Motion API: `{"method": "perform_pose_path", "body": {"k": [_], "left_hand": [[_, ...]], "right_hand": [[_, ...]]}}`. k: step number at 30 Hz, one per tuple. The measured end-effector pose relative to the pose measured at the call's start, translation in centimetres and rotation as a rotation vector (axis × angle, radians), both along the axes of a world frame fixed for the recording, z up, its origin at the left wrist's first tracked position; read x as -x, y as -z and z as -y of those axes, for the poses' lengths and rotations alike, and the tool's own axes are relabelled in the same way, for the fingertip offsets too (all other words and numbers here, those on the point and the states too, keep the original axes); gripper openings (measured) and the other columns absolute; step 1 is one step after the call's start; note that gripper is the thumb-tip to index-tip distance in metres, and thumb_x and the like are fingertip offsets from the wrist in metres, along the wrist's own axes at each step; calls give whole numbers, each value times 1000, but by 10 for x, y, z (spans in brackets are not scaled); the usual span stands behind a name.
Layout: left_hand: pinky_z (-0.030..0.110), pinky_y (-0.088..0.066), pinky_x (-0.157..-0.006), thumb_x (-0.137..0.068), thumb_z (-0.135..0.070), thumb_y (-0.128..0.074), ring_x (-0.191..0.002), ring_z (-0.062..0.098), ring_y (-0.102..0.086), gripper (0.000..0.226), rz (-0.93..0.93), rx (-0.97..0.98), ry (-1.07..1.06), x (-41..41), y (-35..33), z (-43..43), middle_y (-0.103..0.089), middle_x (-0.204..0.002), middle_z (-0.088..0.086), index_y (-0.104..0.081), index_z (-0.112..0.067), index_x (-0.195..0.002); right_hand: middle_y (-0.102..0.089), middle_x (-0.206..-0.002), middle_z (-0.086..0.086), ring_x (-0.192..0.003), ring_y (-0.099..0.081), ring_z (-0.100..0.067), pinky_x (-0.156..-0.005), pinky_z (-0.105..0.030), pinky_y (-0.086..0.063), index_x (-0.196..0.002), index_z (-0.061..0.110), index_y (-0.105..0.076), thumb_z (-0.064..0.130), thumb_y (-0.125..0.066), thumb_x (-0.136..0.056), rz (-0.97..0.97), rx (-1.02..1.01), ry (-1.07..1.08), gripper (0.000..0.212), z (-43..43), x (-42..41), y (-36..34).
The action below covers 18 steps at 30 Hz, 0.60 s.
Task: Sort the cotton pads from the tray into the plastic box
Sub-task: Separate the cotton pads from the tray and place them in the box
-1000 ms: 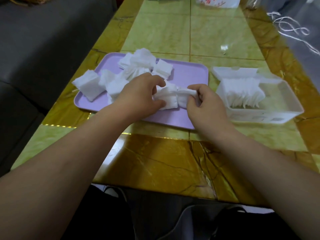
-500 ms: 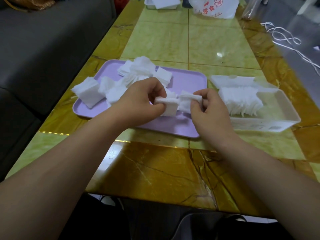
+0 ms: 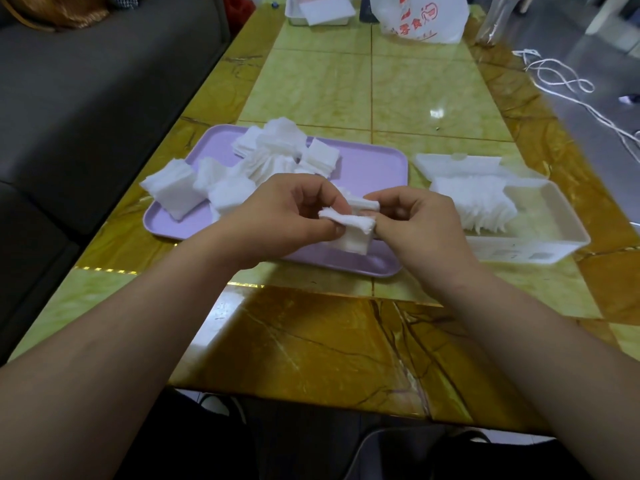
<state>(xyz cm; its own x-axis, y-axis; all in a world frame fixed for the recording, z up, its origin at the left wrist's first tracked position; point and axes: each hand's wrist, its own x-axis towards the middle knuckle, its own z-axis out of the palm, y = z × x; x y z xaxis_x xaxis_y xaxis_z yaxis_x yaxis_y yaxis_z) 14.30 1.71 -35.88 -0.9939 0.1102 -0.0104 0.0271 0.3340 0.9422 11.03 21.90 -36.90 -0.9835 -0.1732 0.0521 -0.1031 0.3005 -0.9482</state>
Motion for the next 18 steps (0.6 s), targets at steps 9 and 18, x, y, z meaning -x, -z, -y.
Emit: {"method": "perform_pose_path", "body": {"k": [9,18], "left_hand": [[41,-62,-78,-81,-1,-82,-84,33,-76,18,-5,31,-112,2,0,-1,-78,-90,9,-73,-10,-94],[37,-59,-64,-79,-9,-86,-70,30,-72,20,22,19,-171,4,3,-3,-75,-84,15,-71,-6,-92]], "right_hand": [[-80,-90,-6,-89,-78,-19,-88,-44,-63,-103,10,-78,-5,-68,-90,81,60,-95,23,2,-3,0],[-78,-102,-6,-98,-75,-20,-91,-36,-61,-108,14,-73,1,-81,-82,74,98,-150,31,3,-4,1]]}}
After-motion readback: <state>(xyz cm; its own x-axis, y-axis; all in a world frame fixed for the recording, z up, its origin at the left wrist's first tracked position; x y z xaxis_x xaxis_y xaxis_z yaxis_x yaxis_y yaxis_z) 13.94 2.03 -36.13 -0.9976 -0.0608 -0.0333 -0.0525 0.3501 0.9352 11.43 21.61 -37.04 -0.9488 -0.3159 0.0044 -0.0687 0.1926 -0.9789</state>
